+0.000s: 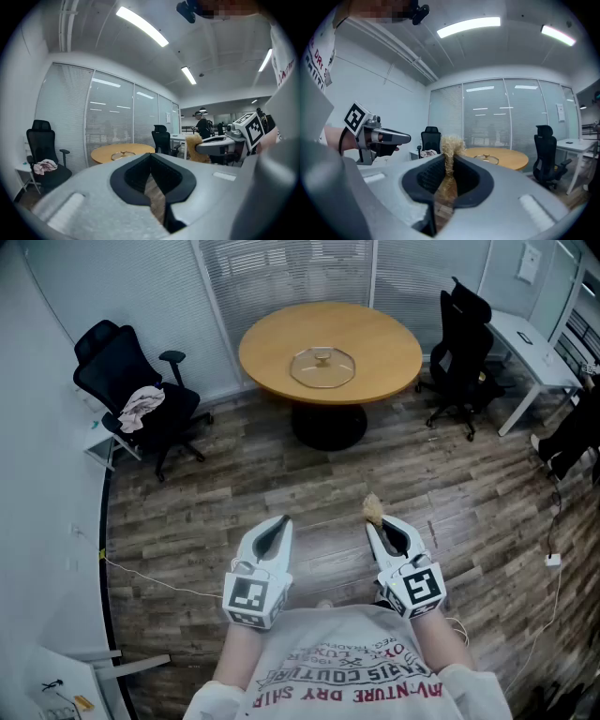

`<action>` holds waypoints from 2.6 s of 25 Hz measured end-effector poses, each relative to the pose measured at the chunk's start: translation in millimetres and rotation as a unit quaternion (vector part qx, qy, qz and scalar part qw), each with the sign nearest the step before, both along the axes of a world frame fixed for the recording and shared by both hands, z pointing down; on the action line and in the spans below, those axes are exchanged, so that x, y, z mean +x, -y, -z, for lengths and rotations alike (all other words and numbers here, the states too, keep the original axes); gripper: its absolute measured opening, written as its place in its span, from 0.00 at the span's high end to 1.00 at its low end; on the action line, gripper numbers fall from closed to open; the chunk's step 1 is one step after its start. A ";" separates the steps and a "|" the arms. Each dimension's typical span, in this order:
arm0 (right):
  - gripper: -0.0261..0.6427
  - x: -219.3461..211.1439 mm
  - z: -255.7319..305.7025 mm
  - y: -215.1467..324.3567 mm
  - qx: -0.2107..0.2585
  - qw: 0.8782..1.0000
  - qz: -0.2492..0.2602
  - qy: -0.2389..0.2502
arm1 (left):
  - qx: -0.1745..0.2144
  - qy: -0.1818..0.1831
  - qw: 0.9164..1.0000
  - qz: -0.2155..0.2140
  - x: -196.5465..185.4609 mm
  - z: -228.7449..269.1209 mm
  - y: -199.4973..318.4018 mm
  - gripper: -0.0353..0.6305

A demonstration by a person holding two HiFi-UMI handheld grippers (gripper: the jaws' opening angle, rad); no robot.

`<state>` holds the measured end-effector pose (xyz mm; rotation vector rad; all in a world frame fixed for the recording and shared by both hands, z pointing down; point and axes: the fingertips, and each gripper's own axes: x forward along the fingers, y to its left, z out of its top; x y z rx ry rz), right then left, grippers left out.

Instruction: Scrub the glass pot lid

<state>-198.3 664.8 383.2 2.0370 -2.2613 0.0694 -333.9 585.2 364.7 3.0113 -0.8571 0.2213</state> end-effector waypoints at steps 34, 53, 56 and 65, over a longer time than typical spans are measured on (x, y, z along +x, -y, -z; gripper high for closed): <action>0.89 64.9 -45.8 111.4 -0.055 0.997 0.024 0.038 | -0.050 0.018 0.996 0.073 33.9 -48.1 94.3 0.94; 0.89 303.4 -45.9 315.7 -0.065 0.992 0.108 0.019 | -0.055 -0.003 0.985 0.166 250.6 -39.2 273.8 0.94; 0.89 331.6 -51.0 336.2 -0.072 0.991 0.109 0.024 | -0.062 -0.003 0.984 0.168 278.1 -45.3 292.4 0.94; 0.89 361.7 -59.2 398.6 -0.085 0.992 0.095 0.025 | -0.068 0.005 0.986 0.153 309.2 -51.9 360.6 0.94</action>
